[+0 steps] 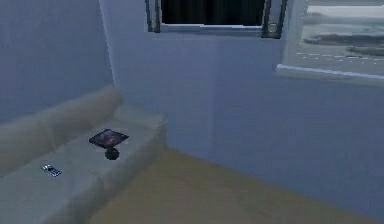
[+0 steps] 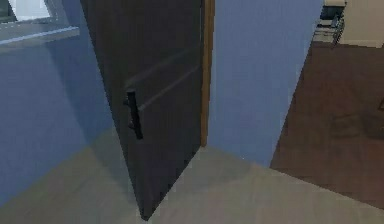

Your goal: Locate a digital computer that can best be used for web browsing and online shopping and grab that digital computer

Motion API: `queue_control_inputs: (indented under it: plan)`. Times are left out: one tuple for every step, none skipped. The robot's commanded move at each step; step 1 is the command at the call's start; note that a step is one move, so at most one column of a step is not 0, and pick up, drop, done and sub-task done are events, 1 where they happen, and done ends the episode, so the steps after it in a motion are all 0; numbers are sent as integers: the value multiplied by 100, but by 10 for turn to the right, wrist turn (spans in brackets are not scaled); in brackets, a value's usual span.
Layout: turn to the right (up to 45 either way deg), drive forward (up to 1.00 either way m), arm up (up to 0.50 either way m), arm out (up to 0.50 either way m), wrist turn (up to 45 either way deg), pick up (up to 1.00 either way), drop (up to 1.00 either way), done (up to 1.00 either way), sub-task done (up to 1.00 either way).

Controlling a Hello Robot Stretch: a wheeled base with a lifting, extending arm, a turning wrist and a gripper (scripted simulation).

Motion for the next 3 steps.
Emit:
queue_control_inputs:
  plan:
    - [0,15,0,0,0,0,0,0,0]
    - [270,0,0,0,0,0,0,0,0]
    - [0,30,0,0,0,0,0,0,0]
